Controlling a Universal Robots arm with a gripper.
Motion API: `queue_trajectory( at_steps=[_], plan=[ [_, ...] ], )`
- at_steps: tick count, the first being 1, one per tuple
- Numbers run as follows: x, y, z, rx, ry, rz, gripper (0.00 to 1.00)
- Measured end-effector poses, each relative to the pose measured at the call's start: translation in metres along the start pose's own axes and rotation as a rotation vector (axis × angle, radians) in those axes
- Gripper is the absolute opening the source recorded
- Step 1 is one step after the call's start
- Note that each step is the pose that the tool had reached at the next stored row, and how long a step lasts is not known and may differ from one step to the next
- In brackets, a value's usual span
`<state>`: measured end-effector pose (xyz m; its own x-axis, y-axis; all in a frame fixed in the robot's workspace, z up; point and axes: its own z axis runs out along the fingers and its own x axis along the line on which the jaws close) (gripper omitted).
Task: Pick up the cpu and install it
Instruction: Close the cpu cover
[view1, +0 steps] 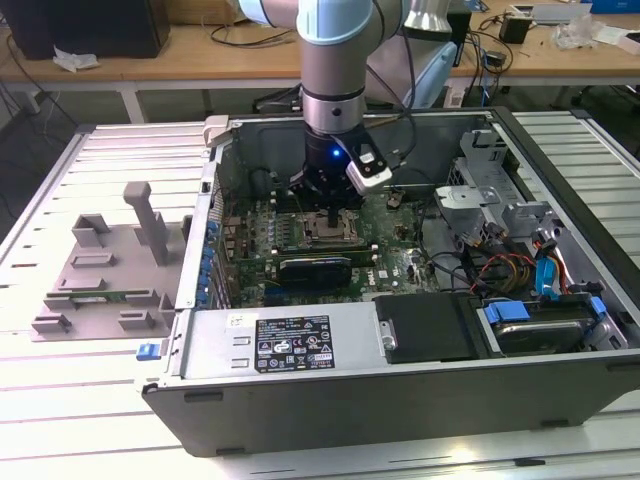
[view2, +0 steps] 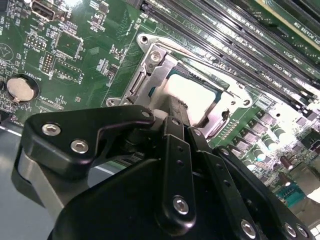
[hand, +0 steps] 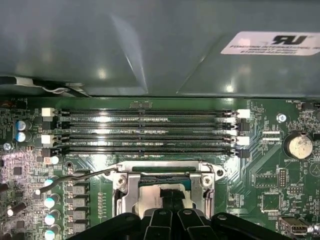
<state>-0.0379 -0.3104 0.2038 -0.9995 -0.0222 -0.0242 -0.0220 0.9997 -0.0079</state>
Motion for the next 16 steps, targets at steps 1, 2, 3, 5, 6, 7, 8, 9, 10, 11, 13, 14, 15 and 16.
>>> queue_trajectory(
  at_steps=[1,2,3,5,6,7,8,9,10,11,13,14,15,16],
  plan=[
    [-0.0009,0.0,0.0004,0.0,-0.0002,-0.005,0.11],
    [-0.0037,-0.0001,0.0009,0.0,-0.0004,-0.011,0.11],
    [-0.0064,-0.0001,0.0012,0.0,-0.0004,-0.012,0.11],
    [-0.0069,0.0,0.0008,-0.0003,-0.0005,-0.012,0.11],
    [-0.0072,0.0003,-0.0012,-0.0027,-0.0021,-0.012,0.11],
    [-0.0071,0.0,-0.004,-0.0008,-0.0009,-0.012,0.11],
    [-0.0071,0.0,-0.0056,-0.0006,-0.0007,-0.012,0.11],
    [-0.0071,-0.0001,-0.0068,-0.0005,-0.0006,-0.012,0.11],
    [-0.0071,-0.0001,-0.0069,-0.0005,-0.0007,-0.012,0.11],
    [-0.0071,-0.0001,-0.0069,-0.0006,-0.0007,-0.012,0.11],
    [-0.0031,-0.0001,-0.0072,-0.0001,-0.0039,-0.012,0.11],
    [-0.0004,0.0,-0.0071,-0.0002,-0.0061,-0.012,0.11],
    [0.0016,0.0,-0.0072,-0.0002,-0.0076,-0.012,0.11],
    [0.0061,-0.0009,-0.0073,-0.0001,-0.0106,-0.012,0.11]
  ],
)
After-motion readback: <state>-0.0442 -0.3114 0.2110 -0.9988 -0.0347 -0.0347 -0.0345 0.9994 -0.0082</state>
